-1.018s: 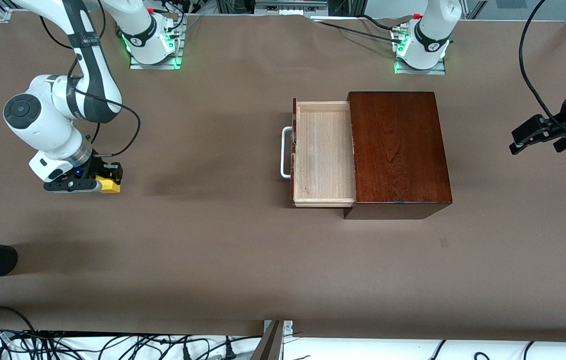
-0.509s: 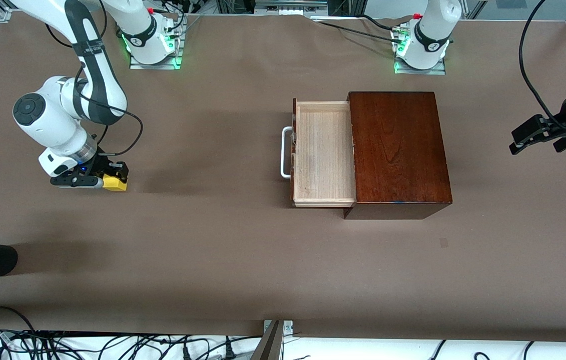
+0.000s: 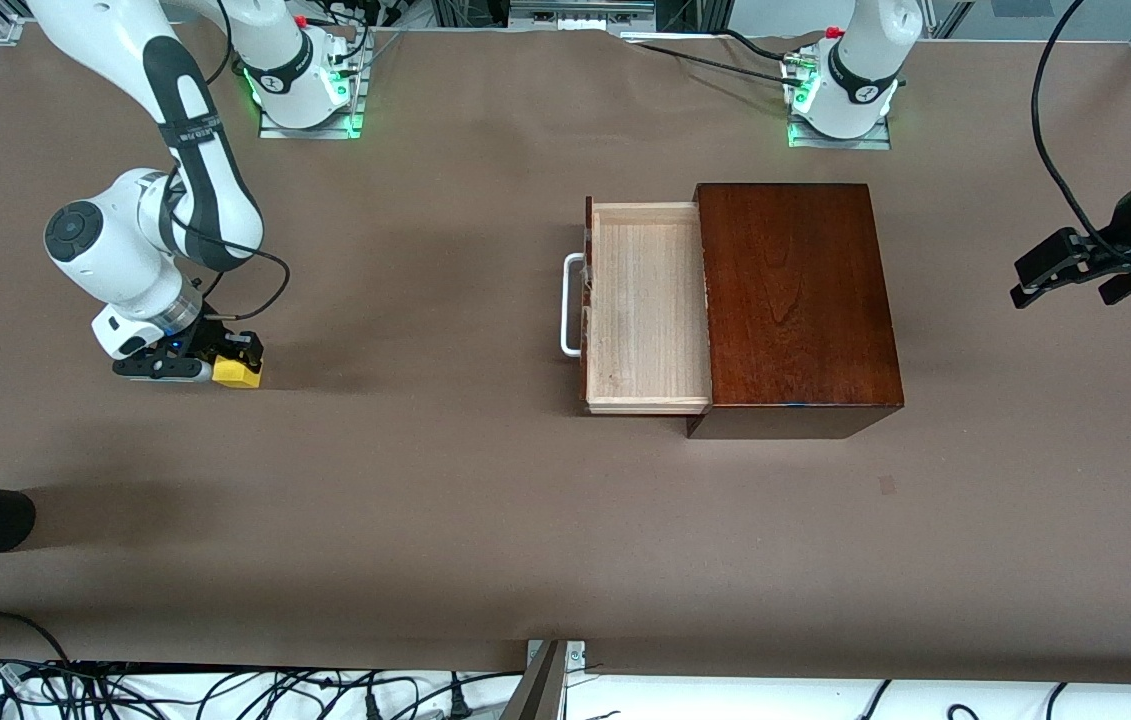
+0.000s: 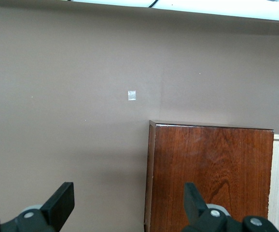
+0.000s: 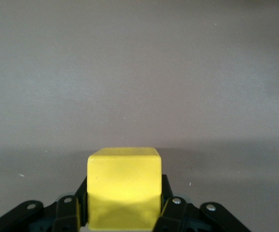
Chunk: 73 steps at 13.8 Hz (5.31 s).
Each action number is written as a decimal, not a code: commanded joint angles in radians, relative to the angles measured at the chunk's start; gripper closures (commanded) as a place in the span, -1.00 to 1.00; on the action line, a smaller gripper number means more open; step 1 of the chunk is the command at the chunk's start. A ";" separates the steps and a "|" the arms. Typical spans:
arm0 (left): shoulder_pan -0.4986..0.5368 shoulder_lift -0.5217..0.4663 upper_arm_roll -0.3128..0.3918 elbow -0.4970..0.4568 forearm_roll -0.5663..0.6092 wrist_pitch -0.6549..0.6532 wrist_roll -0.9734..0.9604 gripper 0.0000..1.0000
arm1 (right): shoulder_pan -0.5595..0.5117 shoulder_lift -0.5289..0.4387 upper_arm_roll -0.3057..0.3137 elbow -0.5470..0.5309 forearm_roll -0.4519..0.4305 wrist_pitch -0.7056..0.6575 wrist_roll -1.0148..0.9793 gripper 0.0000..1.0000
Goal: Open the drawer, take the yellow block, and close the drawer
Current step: 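Lower the yellow cube onto the table with the right gripper, then open the right gripper and withdraw while the left gripper reaches the drawer, then push the drawer front into the box with the left gripper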
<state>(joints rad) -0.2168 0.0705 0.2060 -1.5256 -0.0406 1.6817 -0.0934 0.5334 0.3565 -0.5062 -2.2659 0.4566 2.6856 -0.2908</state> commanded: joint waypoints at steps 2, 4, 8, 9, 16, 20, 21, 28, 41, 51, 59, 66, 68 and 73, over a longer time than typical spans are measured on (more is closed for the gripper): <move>0.004 0.005 0.007 0.027 -0.027 -0.020 0.011 -1.00 | 0.005 0.033 -0.003 -0.007 0.045 0.040 -0.047 0.94; 0.007 0.008 0.007 0.025 -0.027 -0.019 0.015 -1.00 | 0.005 0.056 -0.002 -0.007 0.091 0.048 -0.080 0.94; 0.008 0.011 0.007 0.025 -0.019 -0.019 0.017 -1.00 | 0.005 0.088 0.005 -0.004 0.184 0.056 -0.142 0.91; 0.004 0.015 0.007 0.025 -0.013 -0.014 0.017 -1.00 | 0.005 0.096 0.005 -0.004 0.191 0.068 -0.142 0.88; 0.028 0.051 0.015 0.042 -0.015 -0.010 0.017 -1.00 | 0.010 0.096 0.006 0.009 0.194 0.068 -0.143 -1.00; 0.025 0.074 0.009 0.042 -0.016 -0.016 0.008 -1.00 | 0.016 0.087 0.006 0.077 0.179 -0.004 -0.142 -1.00; 0.025 0.074 0.007 0.038 -0.016 -0.019 0.008 -1.00 | 0.016 0.085 0.003 0.109 0.177 -0.059 -0.139 -1.00; 0.007 0.083 0.001 0.038 -0.015 -0.033 0.020 -1.00 | 0.013 0.087 -0.025 0.363 -0.065 -0.393 0.037 -1.00; -0.021 0.120 -0.175 0.097 -0.015 -0.085 -0.159 -1.00 | -0.185 -0.109 0.230 0.523 -0.347 -0.696 0.288 -1.00; -0.226 0.270 -0.365 0.099 -0.024 0.012 -0.928 -1.00 | -0.368 -0.364 0.384 0.526 -0.478 -0.944 0.300 -1.00; -0.429 0.507 -0.404 0.238 -0.021 0.228 -1.472 -1.00 | -0.369 -0.361 0.380 0.569 -0.504 -1.007 0.343 -1.00; -0.529 0.647 -0.392 0.280 -0.021 0.389 -1.665 0.19 | -0.371 -0.358 0.347 0.569 -0.495 -1.007 0.343 -1.00; -0.529 0.666 -0.390 0.269 -0.019 0.397 -1.639 0.84 | -0.371 -0.358 0.347 0.569 -0.495 -1.012 0.346 -1.00; -0.527 0.707 -0.364 0.265 0.011 0.400 -1.635 1.00 | -0.371 -0.358 0.348 0.569 -0.495 -1.012 0.349 -1.00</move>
<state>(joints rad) -0.7345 0.7513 -0.1847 -1.2919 -0.0410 2.0820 -1.7280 0.1709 -0.0053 -0.1669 -1.7168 -0.0355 1.6968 0.0412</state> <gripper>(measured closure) 0.916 0.000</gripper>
